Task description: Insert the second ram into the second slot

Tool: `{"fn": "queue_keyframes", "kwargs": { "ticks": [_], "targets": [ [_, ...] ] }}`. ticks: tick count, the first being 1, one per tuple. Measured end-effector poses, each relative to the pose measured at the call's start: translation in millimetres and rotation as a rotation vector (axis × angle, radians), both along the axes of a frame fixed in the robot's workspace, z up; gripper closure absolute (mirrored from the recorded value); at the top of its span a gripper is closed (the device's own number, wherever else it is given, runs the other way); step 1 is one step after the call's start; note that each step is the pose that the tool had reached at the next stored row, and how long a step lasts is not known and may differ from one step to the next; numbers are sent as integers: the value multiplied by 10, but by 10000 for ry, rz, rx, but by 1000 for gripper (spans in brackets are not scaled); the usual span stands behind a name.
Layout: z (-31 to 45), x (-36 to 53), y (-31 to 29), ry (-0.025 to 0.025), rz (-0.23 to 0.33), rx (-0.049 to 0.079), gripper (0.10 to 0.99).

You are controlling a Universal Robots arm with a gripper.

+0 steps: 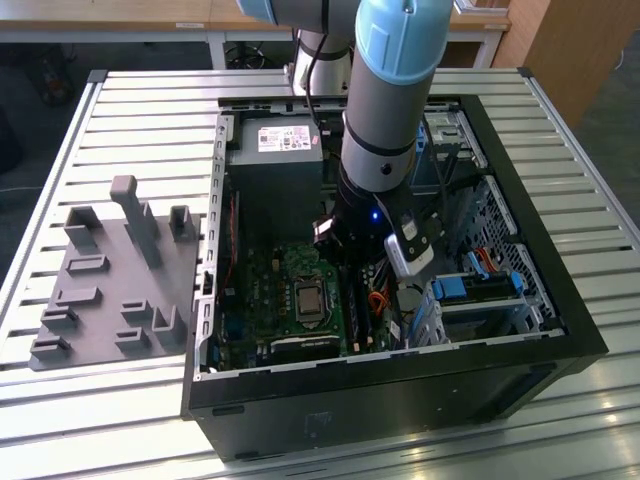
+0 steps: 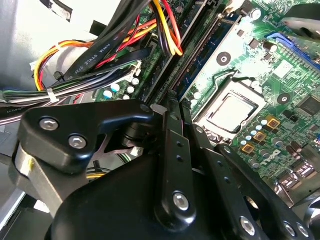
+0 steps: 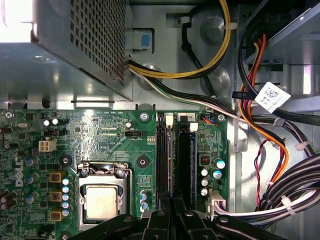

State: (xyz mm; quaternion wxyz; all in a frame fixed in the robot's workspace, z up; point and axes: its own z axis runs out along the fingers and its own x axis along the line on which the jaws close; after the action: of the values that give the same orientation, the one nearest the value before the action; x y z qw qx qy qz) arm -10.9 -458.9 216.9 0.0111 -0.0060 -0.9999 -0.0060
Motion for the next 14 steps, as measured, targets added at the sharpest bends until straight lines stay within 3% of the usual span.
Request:
{"fn": "queue_keyframes", "kwargs": {
  "ticks": [14],
  "targets": [
    [-9, 0, -1, 0, 1, -10, 949]
  ]
}}
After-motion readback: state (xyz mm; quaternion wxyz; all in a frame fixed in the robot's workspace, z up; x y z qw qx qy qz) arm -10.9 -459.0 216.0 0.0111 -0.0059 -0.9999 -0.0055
